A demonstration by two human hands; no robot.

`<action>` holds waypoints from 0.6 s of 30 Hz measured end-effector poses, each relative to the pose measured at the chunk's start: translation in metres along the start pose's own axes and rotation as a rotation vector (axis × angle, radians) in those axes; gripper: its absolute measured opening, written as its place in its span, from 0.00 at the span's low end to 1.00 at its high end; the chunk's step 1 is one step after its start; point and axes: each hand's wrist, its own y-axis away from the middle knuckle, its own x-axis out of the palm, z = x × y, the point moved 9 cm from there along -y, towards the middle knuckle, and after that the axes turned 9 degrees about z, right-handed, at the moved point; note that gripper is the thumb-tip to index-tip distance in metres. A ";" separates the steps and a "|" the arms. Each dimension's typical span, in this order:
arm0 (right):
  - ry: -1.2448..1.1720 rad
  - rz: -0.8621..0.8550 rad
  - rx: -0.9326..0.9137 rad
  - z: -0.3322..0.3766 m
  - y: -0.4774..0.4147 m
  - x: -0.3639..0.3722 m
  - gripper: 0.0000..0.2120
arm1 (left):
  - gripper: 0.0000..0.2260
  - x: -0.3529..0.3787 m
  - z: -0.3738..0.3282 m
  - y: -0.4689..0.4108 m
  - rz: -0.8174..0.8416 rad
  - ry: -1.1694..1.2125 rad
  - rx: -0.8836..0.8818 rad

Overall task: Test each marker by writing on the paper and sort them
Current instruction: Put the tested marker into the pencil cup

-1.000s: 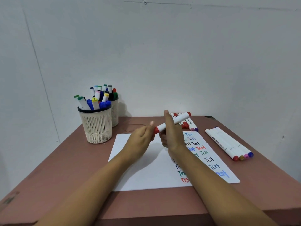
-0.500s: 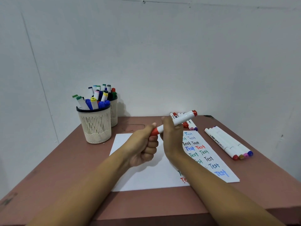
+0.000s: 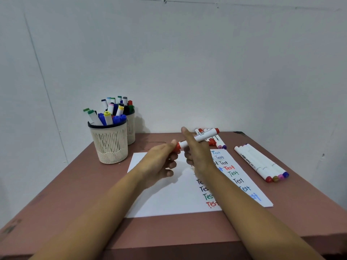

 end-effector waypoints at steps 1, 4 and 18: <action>-0.023 0.025 0.048 -0.003 0.000 0.001 0.17 | 0.12 -0.004 -0.004 0.001 -0.038 -0.006 0.046; -0.125 0.018 0.117 -0.007 0.000 -0.004 0.17 | 0.08 -0.025 -0.020 0.007 -0.206 -0.039 0.177; 1.413 0.296 0.069 -0.041 -0.002 0.009 0.27 | 0.09 -0.082 -0.092 0.031 -0.586 -0.503 0.440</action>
